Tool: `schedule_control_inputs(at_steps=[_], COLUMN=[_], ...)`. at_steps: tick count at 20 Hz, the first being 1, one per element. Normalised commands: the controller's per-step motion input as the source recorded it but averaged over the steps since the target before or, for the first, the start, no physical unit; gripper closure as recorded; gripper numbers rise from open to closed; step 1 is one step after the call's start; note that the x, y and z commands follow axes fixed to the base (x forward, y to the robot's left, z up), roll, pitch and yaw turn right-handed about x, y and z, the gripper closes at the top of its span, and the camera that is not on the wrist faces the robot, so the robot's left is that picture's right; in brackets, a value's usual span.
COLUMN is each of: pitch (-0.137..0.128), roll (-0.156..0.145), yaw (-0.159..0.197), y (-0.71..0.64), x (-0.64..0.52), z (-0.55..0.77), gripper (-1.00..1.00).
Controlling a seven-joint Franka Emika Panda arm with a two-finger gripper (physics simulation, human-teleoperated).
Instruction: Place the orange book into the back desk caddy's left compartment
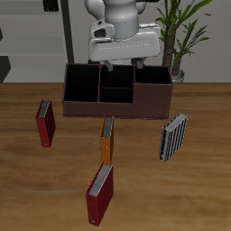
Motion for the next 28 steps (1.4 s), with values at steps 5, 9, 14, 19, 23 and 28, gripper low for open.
schedule_control_inputs(at_steps=[5,9,14,19,23,28], pitch=[-0.007,-0.01,0.008,-0.014,-0.014,-0.009], roll=[0.019,-0.009,-0.019,-0.015,-0.066,-0.034], yaw=[0.006,-0.001,0.036,0.02,-0.015,-0.015], y=[0.12,-0.09,-0.26,-0.34,-0.52,-0.41], x=[0.0,0.05,0.13,0.12,0.16,0.21], z=[0.01,0.03,-0.06,-0.02,-0.03,-0.19], gripper=[-1.0,-1.0,-1.0,-1.0,-1.0,-1.0])
